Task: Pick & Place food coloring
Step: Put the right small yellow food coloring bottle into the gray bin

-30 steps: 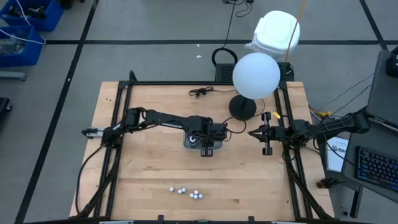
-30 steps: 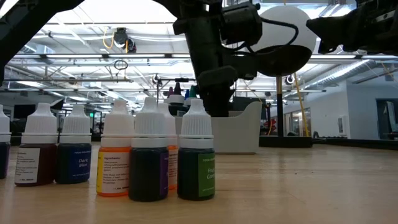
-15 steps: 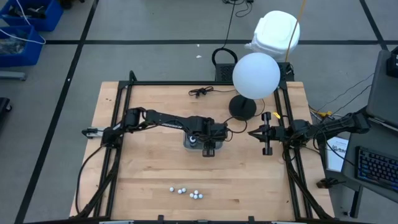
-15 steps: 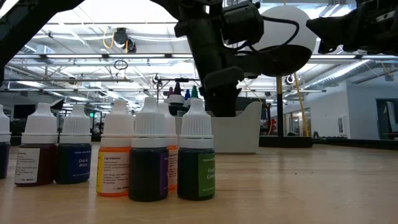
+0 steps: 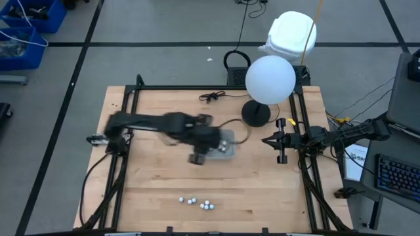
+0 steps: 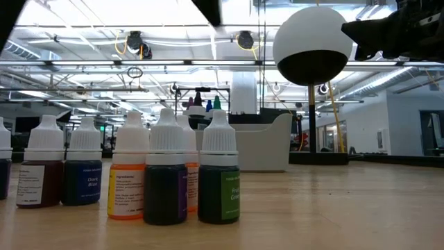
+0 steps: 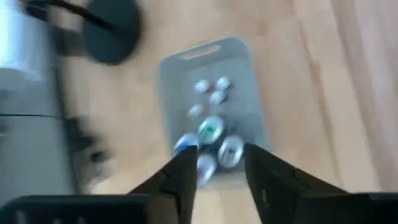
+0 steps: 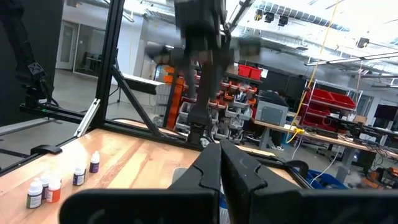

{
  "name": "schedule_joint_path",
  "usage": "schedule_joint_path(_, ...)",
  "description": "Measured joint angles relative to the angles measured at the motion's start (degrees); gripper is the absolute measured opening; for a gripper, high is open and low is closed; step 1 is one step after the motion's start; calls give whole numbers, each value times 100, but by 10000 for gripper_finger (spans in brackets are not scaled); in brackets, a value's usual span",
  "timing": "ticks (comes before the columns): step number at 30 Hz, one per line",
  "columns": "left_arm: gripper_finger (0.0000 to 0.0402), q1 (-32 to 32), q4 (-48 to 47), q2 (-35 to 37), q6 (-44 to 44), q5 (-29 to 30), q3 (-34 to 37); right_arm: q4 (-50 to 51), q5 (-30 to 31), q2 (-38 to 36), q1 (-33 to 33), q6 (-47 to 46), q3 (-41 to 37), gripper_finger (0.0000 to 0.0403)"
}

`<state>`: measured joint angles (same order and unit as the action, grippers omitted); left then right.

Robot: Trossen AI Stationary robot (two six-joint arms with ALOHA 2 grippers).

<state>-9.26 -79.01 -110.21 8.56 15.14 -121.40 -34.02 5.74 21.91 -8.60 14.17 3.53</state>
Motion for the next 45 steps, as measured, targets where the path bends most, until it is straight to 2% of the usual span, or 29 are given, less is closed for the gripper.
schedule_joint_path(2,106,-230,-241,565,-178,490,59,37,0,0,0,0,0,0)
schedule_joint_path(6,38,-410,-276,1830,-673,564,546,47,0,2,-1,-100,-2,0)
schedule_joint_path(8,11,-511,-192,2571,-822,524,1120,48,0,2,-1,-143,-2,0)
schedule_joint_path(11,11,-582,307,3817,-1034,557,2379,44,0,0,-2,-149,-2,0)
schedule_joint_path(15,7,-474,1898,5504,-1218,553,4457,44,2,0,-2,-149,-2,0)
schedule_joint_path(18,6,-371,3822,6612,-849,-58,6158,43,5,0,-2,-149,-1,0)
schedule_joint_path(20,8,-279,5180,7135,-244,-559,7225,48,7,2,0,-151,-2,0)
schedule_joint_path(22,6,-146,6257,7460,334,-821,8116,72,9,0,-1,-149,-1,0)
schedule_joint_path(24,4,69,7056,7656,584,-798,8775,119,11,2,-1,-151,-1,0)
schedule_joint_path(27,6,428,7656,7912,602,-790,9461,269,13,4,-1,-151,-2,0)
schedule_joint_path(31,3,883,7720,8314,410,-1258,10084,337,17,52,-2,-147,-2,0)
schedule_joint_path(35,3,1075,8700,8803,133,-2391,10611,345,17,66,0,-118,-2,0)
schedule_joint_path(36,3,1069,8832,8903,140,-2525,10747,341,17,63,0,-109,0,0)
schedule_joint_path(41,2,1218,8941,9073,120,-1955,11398,391,17,116,0,-137,0,0)
schedule_joint_path(45,2,1423,8966,9084,-5,-2440,11486,430,17,236,0,-146,0,0)
